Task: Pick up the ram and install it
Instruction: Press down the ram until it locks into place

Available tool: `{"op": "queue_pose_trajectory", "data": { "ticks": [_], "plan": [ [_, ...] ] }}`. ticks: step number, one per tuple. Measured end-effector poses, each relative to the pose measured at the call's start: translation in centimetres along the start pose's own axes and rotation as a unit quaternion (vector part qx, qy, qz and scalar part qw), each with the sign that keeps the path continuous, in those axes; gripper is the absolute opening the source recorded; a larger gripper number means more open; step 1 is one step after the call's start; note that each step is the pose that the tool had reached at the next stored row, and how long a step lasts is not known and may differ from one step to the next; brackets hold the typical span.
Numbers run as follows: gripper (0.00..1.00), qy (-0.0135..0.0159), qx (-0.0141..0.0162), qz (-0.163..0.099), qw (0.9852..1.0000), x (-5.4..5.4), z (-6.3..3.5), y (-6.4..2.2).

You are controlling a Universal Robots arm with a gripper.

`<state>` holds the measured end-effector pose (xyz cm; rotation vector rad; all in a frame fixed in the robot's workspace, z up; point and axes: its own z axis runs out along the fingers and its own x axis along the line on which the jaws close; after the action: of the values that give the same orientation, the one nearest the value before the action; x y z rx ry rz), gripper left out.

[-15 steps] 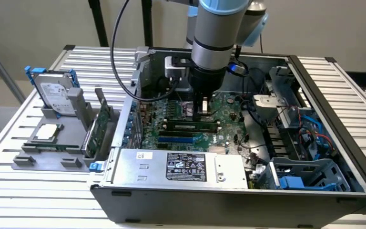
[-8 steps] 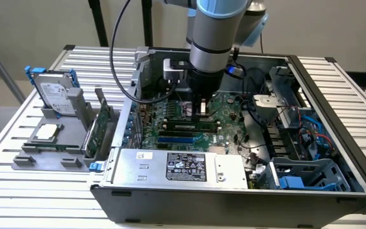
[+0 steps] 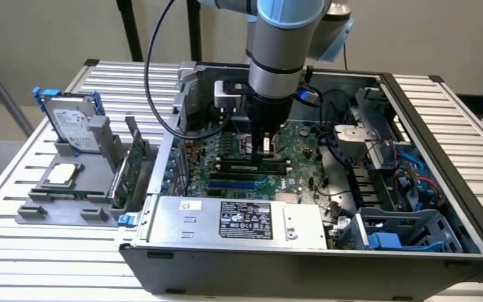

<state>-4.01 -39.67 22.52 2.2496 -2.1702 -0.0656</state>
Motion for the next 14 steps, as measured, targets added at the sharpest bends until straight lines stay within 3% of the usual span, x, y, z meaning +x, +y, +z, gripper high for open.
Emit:
{"op": "queue_pose_trajectory", "data": {
  "ticks": [3,9,14],
  "plan": [
    [0.0,-0.0003,0.0,0.0,1.0,0.0,0.09,0.05],
    [0.0,-0.0005,0.0001,0.0,1.0,-0.1,-2.4,0.15],
    [0.0,-0.0009,0.0002,0.0,1.0,-0.1,-2.5,0.16]
  ]
}}
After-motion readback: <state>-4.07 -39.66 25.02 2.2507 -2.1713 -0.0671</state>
